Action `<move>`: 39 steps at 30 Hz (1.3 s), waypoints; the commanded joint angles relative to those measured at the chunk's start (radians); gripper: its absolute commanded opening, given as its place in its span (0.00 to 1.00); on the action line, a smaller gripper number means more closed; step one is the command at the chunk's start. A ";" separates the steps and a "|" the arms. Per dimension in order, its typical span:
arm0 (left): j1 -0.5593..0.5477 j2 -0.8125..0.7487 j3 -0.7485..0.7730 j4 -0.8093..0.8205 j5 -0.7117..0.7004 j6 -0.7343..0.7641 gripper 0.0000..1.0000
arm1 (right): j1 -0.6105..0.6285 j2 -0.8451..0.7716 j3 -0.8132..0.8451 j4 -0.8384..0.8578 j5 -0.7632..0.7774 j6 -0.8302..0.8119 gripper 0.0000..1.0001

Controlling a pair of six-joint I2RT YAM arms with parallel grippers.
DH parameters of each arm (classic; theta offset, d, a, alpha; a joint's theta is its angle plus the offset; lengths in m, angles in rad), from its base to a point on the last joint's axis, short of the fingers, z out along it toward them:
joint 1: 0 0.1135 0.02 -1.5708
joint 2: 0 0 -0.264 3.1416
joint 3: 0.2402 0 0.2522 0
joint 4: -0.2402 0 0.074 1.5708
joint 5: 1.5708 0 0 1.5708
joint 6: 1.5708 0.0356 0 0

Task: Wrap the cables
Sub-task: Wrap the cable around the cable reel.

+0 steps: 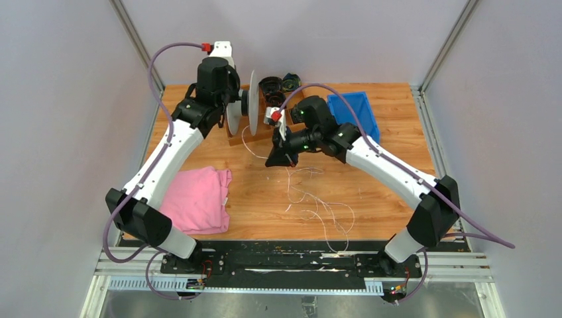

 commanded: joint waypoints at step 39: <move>-0.134 -0.251 -0.380 0.200 0.041 0.092 0.00 | -0.168 0.226 0.753 -0.208 0.255 -0.109 0.01</move>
